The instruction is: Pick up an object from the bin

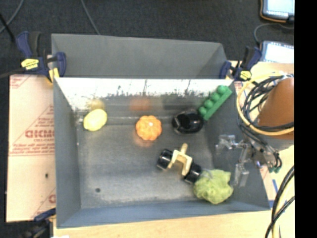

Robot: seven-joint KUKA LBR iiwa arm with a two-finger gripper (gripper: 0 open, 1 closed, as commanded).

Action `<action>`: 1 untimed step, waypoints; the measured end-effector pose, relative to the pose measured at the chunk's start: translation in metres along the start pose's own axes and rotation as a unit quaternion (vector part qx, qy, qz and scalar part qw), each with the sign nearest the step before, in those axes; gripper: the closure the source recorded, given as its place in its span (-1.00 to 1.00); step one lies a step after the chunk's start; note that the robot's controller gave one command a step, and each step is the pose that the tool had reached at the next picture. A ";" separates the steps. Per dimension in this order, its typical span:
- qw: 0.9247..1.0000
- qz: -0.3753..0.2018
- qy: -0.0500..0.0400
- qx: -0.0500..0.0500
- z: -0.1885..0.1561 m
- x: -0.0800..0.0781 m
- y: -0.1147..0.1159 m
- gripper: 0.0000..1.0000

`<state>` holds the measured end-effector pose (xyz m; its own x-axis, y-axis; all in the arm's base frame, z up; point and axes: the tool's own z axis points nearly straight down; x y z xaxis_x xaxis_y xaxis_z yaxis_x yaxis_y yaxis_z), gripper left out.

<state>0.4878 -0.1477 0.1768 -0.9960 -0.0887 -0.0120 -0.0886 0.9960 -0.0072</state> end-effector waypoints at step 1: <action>0.998 -0.057 0.004 -0.002 0.028 0.005 0.042 -1.00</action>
Offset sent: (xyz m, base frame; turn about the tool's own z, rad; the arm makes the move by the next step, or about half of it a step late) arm -0.0062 0.0123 -0.0956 -0.0234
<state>0.4798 -0.1069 0.1480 -0.9793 -0.2022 -0.0025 -0.2022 0.9793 -0.0031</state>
